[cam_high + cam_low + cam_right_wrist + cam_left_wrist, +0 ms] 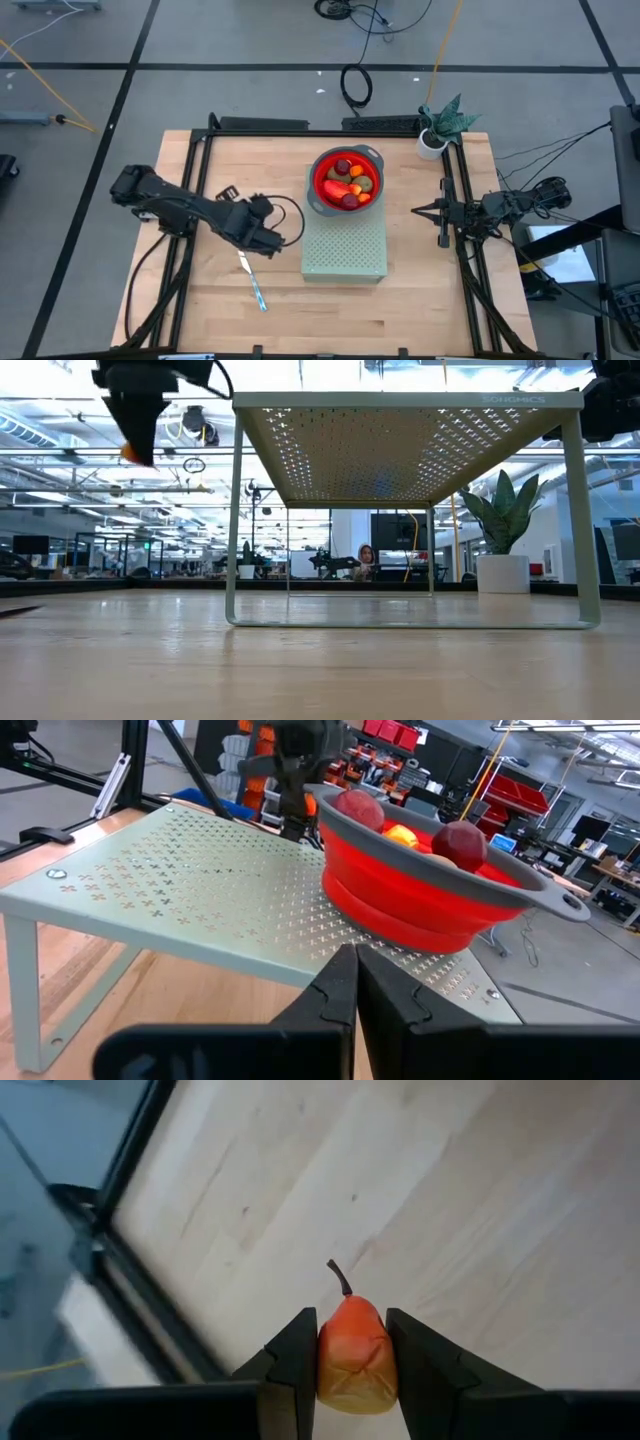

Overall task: Pick & Place Fruit
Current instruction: Put the peach into the red strainer bowl on the shelf

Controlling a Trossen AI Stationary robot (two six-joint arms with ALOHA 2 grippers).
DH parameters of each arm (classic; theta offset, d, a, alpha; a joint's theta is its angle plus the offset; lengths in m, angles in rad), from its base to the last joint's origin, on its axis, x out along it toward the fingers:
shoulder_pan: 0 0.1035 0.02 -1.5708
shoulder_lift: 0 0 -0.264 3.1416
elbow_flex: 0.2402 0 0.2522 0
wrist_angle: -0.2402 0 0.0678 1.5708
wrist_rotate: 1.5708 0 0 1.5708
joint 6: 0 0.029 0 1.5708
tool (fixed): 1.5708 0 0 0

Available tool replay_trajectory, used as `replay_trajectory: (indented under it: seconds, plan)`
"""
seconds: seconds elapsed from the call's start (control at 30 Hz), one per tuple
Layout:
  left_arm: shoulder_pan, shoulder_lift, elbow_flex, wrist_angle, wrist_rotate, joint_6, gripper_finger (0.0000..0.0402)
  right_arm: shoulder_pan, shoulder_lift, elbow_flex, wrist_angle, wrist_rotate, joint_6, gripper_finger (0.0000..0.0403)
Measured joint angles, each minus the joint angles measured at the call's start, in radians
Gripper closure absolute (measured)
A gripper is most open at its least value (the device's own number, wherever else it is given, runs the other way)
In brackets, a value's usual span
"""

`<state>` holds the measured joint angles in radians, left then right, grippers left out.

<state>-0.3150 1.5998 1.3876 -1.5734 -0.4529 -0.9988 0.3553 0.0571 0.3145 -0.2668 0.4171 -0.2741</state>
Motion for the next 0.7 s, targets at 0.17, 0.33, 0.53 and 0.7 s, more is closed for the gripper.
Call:
replay_trajectory:
  seconds: [0.17,0.33,0.53,0.7]
  plan:
    - [-0.042,-0.054,0.049,0.000,-0.066,-0.211,0.0298,0.000,0.000,-0.007,0.008,-0.002,0.000,0.0403]
    - [-0.099,-0.115,0.104,0.009,-0.154,-0.393,0.0298,0.000,0.000,-0.043,0.008,-0.002,0.000,0.0403]
    - [-0.181,-0.186,0.130,0.148,-0.346,-0.468,0.0298,0.000,0.000,-0.109,0.008,-0.002,0.000,0.0403]
    - [-0.227,-0.226,0.131,0.341,-0.478,-0.369,0.0298,0.000,0.000,-0.143,0.019,-0.003,0.024,0.0403]
